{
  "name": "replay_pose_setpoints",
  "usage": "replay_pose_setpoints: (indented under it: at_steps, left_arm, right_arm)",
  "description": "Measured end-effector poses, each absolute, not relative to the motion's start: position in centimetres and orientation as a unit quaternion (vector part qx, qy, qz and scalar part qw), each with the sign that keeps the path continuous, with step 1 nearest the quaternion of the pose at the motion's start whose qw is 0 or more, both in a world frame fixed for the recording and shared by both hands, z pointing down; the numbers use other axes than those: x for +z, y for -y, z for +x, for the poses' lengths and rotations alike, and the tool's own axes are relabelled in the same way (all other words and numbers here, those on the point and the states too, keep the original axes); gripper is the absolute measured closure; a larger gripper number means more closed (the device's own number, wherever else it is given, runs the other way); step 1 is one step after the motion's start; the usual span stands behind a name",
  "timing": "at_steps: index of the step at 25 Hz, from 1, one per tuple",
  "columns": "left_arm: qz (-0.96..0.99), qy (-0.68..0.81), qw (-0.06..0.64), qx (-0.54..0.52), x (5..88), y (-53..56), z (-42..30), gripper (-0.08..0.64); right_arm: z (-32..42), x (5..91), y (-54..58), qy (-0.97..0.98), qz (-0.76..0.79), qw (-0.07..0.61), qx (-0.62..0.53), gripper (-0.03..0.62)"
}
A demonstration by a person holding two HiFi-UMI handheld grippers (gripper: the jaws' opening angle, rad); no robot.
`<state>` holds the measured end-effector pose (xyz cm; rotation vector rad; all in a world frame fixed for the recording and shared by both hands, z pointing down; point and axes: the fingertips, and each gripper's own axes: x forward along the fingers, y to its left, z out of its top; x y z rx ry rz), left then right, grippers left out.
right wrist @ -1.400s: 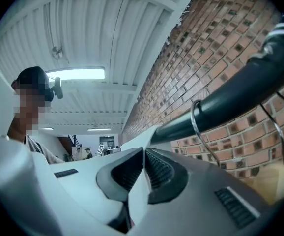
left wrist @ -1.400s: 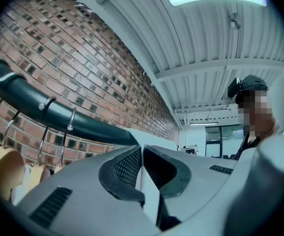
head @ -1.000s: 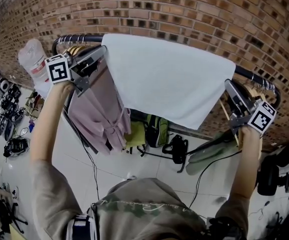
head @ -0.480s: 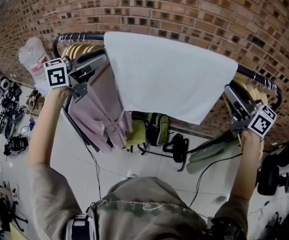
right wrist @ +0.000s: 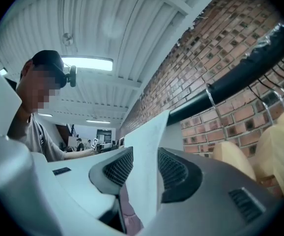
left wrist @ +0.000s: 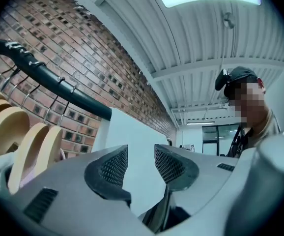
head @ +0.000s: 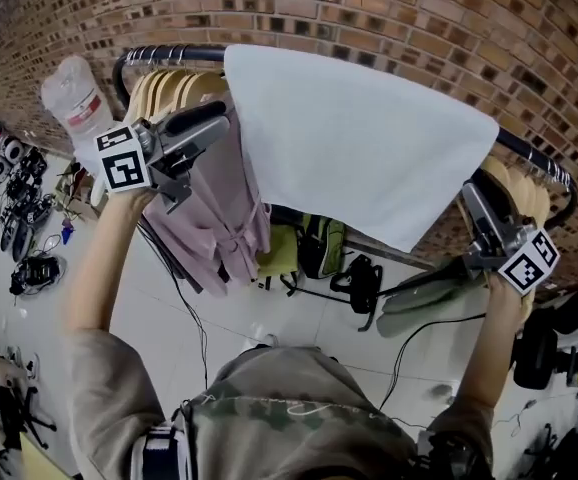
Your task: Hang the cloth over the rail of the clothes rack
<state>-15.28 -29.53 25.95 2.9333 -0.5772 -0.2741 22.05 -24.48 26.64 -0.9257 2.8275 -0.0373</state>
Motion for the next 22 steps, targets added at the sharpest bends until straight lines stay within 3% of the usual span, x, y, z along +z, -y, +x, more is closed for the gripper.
replay_pose_setpoints:
  at_steps: [9,15,17,22]
  left_arm:
    - [0.986,0.131,-0.086,-0.055,27.3,25.0,-13.6,0.403]
    - [0.986,0.143,-0.079,-0.019,29.1,25.0,-12.5,0.409]
    - [0.986,0.152,-0.058,-0.023,29.7,25.5,-12.9,0.554]
    - [0.985,0.155,-0.016,-0.071,29.6,26.0,-14.4,0.555]
  right_arm:
    - [20.2,27.5,22.1,-0.935,-0.339,0.082,0.071,0.449]
    - [20.3,27.5,21.3,-0.930,-0.351,0.081,0.072,0.449]
    - [20.1,27.4,21.0,-0.929,-0.354,0.086,0.068,0.449]
    - [19.0,27.4,20.0,-0.921,-0.372,0.094,0.066,0.449]
